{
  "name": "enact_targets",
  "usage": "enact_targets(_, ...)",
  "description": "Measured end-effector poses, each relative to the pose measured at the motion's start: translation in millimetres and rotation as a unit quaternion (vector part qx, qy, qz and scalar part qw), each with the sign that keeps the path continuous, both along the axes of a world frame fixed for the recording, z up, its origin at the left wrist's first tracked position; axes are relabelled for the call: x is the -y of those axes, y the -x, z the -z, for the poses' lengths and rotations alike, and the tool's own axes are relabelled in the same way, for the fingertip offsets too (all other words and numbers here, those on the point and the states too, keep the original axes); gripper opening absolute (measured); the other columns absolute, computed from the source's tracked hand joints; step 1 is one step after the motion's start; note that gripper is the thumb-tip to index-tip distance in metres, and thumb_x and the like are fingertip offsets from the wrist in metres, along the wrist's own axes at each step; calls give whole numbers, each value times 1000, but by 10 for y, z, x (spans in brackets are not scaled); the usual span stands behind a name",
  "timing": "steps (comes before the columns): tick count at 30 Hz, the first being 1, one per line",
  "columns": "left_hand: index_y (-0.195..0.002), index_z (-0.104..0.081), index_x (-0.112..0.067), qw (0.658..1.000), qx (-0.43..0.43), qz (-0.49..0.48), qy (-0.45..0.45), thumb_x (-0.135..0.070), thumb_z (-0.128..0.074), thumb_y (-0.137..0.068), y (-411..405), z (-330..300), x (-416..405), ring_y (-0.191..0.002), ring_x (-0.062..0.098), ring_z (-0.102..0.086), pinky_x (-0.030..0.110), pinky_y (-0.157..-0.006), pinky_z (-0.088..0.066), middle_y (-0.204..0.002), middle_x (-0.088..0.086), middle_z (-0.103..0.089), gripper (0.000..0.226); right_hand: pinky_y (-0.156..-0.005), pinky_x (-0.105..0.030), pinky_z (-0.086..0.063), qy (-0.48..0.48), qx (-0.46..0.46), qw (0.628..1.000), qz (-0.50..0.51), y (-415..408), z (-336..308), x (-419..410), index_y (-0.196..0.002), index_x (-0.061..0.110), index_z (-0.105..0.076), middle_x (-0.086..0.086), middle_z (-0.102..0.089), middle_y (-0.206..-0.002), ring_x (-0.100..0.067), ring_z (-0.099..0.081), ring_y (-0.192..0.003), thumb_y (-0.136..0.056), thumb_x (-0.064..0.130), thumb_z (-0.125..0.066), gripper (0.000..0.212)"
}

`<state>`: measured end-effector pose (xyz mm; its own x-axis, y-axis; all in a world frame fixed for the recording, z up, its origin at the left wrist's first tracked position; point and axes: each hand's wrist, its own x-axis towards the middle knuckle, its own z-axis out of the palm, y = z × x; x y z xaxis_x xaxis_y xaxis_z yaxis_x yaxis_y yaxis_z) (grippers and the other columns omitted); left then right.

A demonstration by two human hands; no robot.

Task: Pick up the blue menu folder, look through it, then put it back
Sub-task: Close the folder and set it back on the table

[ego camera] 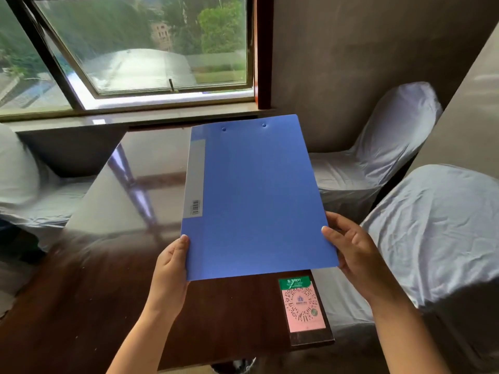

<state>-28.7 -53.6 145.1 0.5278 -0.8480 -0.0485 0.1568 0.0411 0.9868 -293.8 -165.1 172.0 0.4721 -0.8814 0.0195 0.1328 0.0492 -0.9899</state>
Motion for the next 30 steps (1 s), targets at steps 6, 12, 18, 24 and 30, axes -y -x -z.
enact_targets(6,-88,-68,-22,997,63,-13,-43,-26,-32,-99,-166,204,-76,-79,16,-68,29,-67,-54,-87,0,-74,38,-65,-27,-59,41,-89,995,13,-91,150,65,-104,24,-64,6,-74,-98,-14,-70,-92,-91,11,-53,21)
enact_targets(12,-83,-60,-19,977,113,-39,-175,-26,-31,-100,-326,863,-260,-76,24,-57,36,-66,-42,-84,7,-63,34,-59,-20,-53,54,-282,957,36,-455,759,-26,-100,18,-60,1,-68,-97,-15,-66,-87,-93,12,-52,12)
enact_targets(18,-80,-54,-2,945,187,-61,-260,-23,-31,-100,-335,1442,-536,-65,21,-50,33,-54,-34,-73,8,-57,37,-91,-41,-44,75,-452,889,25,-765,1355,-179,-111,16,-59,-5,-67,-110,-23,-59,-99,-92,15,-51,21)
enact_targets(24,-76,-50,0,911,254,-45,-323,-26,-31,-99,-416,1779,-693,-62,20,-46,32,-52,-31,-74,19,-57,39,-94,-42,-31,147,-571,808,-4,-913,1787,-344,-135,18,-41,-6,-62,-110,-25,-50,-106,-92,16,-49,43)
enact_targets(30,-94,-59,-12,877,344,-34,-334,-21,-42,-95,-480,1906,-688,-76,24,-54,34,-58,-38,-85,5,-58,19,-88,-39,-30,212,-638,740,-8,-926,2001,-424,-138,14,-34,-7,-61,-107,-23,-48,-101,-93,21,-46,47)
